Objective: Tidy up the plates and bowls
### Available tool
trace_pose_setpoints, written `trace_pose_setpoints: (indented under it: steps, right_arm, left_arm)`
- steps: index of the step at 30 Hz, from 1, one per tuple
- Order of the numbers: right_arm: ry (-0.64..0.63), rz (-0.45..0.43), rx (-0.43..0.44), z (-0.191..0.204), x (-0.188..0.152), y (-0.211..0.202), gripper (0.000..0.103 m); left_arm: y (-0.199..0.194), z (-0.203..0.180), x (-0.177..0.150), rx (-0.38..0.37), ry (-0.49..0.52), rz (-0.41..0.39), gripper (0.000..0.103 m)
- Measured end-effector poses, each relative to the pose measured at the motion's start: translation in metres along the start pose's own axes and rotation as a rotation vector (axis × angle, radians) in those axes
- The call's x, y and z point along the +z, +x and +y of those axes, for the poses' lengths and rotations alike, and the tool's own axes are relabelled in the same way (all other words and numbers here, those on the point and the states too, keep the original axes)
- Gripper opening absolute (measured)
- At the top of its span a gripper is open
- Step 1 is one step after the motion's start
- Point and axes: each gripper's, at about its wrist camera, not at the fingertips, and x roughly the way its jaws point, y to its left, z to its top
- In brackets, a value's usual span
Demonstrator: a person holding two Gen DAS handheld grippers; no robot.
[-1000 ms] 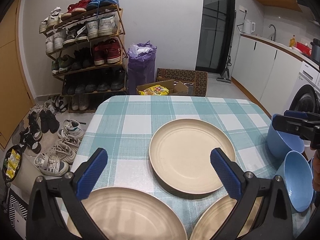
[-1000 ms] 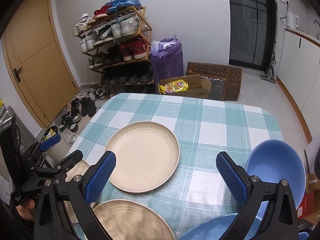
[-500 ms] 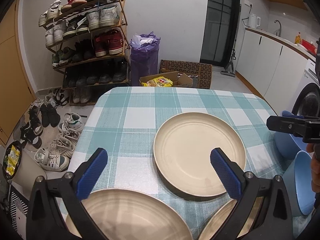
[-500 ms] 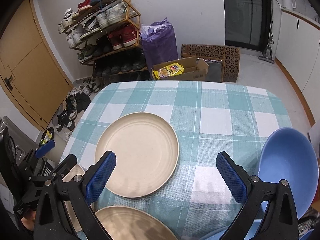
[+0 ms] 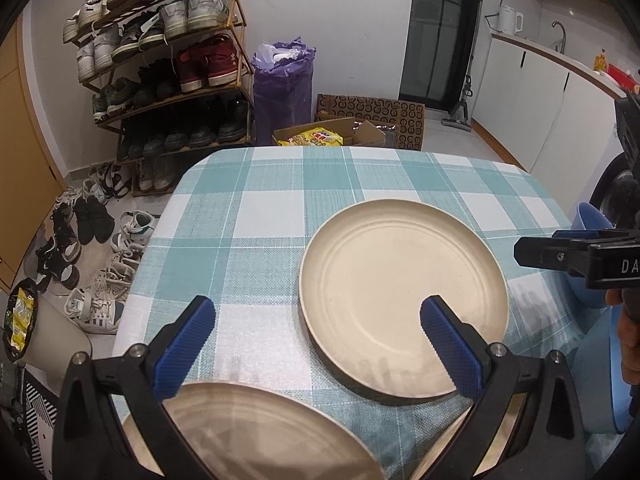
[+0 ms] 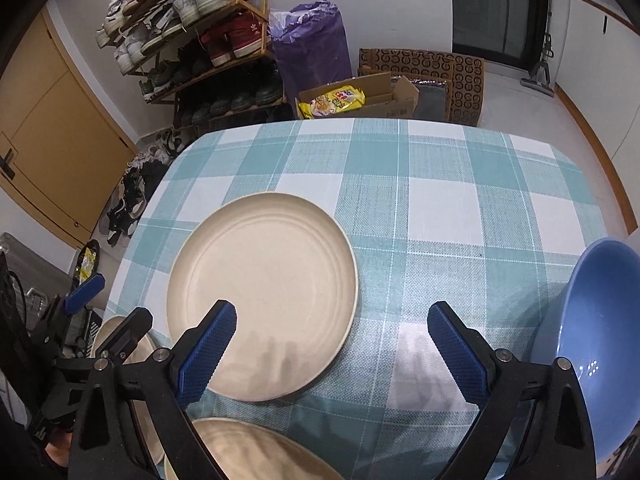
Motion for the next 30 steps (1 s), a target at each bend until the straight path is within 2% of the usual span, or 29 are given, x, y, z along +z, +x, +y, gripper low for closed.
trace_pose_setpoints:
  steps: [14, 18, 21, 25, 28, 30]
  right_arm:
    - [0.02, 0.084, -0.009, -0.004, 0.005, 0.033, 0.093]
    - [0.039, 0.114, -0.009, -0.006, 0.007, 0.043, 0.085]
    - [0.043, 0.13, -0.019, -0.007, 0.008, 0.048, 0.083]
    - [0.039, 0.148, -0.027, -0.006, 0.009, 0.052, 0.08]
    - [0.044, 0.17, -0.021, -0.005, 0.011, 0.059, 0.077]
    - [0.046, 0.181, -0.013, -0.005, 0.011, 0.062, 0.074]
  left_arm:
    - [0.023, 0.001, -0.002, -0.013, -0.003, 0.064, 0.101]
    - [0.029, 0.001, -0.003, -0.014, -0.002, 0.083, 0.101]
    - [0.032, 0.002, -0.003, -0.018, -0.006, 0.095, 0.097]
    - [0.035, 0.003, -0.003, -0.017, -0.007, 0.103, 0.096]
    - [0.038, 0.003, -0.003, -0.026, -0.009, 0.12, 0.082]
    - [0.04, 0.004, -0.004, -0.033, -0.016, 0.133, 0.081]
